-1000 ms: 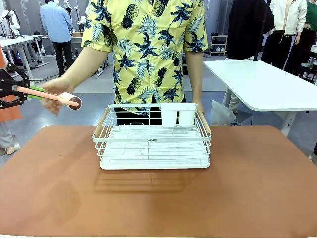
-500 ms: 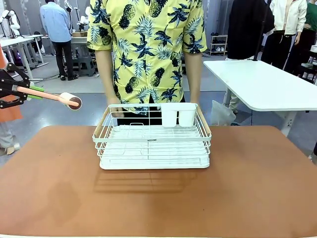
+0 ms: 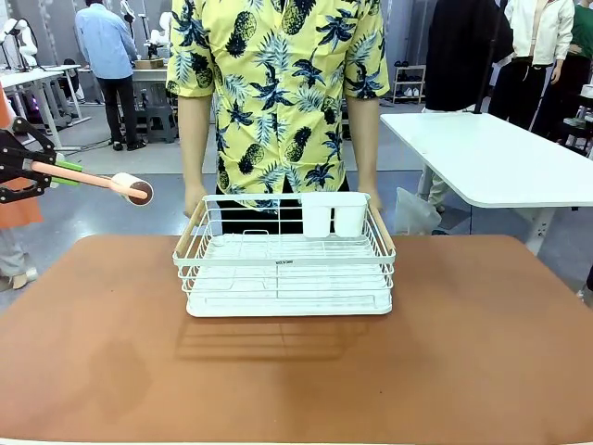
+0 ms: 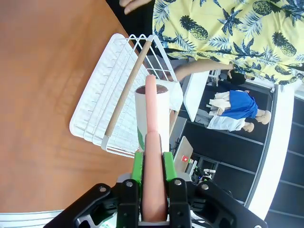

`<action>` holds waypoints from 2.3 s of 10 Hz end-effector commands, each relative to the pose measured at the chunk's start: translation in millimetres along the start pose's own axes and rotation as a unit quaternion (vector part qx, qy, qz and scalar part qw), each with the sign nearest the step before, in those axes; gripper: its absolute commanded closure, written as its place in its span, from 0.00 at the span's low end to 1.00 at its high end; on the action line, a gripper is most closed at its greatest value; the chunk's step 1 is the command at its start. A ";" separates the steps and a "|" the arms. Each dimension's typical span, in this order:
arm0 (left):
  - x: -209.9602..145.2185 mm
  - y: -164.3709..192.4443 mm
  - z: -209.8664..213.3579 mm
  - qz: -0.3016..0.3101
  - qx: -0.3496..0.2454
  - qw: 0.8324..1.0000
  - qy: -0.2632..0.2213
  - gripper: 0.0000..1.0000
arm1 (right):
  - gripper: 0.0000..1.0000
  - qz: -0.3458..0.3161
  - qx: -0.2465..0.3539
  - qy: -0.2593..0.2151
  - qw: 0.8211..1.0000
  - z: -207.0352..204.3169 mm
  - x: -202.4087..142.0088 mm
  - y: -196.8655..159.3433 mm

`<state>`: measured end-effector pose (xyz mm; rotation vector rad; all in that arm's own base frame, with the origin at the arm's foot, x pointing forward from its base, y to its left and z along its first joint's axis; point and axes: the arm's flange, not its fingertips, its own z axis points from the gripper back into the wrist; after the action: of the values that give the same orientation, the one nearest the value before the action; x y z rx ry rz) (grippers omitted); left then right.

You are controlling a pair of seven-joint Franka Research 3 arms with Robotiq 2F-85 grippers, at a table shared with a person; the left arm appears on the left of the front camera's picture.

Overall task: Clean the table.
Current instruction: Clean the table with the Lint Roller when the human lifts the Dish drying rack.

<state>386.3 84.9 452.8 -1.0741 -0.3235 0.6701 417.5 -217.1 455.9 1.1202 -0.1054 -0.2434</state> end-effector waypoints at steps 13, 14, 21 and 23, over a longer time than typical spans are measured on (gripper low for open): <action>0.1 -0.1 0.1 0.000 0.000 1.000 -0.001 0.93 | 0.00 0.000 -0.002 -0.005 1.000 0.5 -0.2 2.0; 0.1 -0.1 0.1 0.000 0.000 1.000 -0.001 0.93 | 0.00 0.000 -0.002 -0.005 1.000 0.5 -0.2 2.0; 0.1 -0.1 0.1 0.000 0.000 1.000 -0.001 0.93 | 0.00 0.000 -0.002 -0.005 1.000 0.5 -0.2 2.0; 0.0 0.0 0.0 0.000 0.000 1.000 0.000 0.81 | 0.00 0.000 -0.002 -0.005 1.000 0.5 -0.2 2.0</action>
<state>386.3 84.9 452.8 -1.0741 -0.3235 0.6701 417.5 -217.1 455.9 1.1202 -0.1054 -0.2434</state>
